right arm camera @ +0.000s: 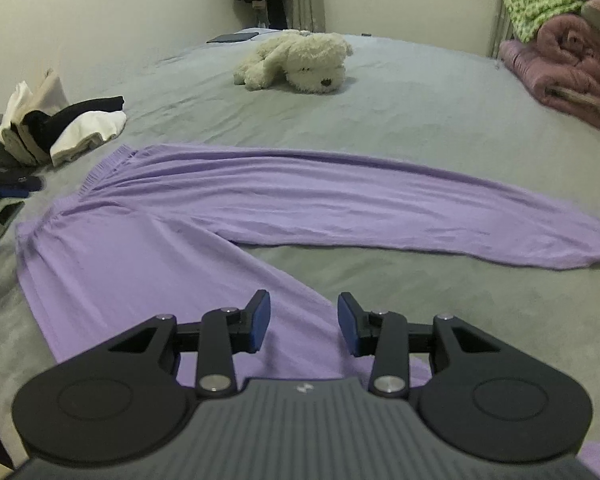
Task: Fold clothes
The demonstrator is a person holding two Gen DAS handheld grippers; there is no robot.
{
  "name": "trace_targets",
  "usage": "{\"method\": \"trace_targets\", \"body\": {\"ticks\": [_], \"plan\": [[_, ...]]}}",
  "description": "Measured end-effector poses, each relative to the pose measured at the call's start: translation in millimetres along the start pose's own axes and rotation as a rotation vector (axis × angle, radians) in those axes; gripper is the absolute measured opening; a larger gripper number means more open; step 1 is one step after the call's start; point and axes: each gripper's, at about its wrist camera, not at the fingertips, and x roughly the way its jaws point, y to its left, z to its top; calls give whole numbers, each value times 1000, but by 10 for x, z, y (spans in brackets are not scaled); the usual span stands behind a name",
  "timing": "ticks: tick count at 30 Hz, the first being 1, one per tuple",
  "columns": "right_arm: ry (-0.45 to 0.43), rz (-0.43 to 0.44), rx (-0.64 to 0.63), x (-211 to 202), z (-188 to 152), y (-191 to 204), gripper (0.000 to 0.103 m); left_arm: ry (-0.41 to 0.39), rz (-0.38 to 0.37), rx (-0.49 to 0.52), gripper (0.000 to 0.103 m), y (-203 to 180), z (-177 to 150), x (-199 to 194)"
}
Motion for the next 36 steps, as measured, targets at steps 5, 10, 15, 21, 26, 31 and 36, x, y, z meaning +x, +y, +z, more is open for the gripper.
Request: {"method": "trace_targets", "body": {"ticks": [5, 10, 15, 21, 26, 31, 36], "plan": [[40, -9, 16, 89, -19, -38, 41, 30, -42, 181, 31, -375, 127, 422], [64, -2, 48, 176, -18, -106, 41, 69, -10, 228, 33, -448, 180, 776], [71, 6, 82, 211, -18, -195, 42, 107, -30, 119, 38, -271, 353, 968], [73, 17, 133, 195, 8, -322, 42, 105, -27, 57, 38, -227, 505, 1111], [42, -69, 164, 90, 85, -630, 43, 101, -39, 27, 38, -257, 575, 1183], [-20, -252, 347, -125, 214, -1470, 46, 104, -22, 45, 38, -312, 591, 1231], [-69, -362, 762, -253, 23, -2532, 46, 110, -25, 42, 40, -312, 604, 1285]]}}
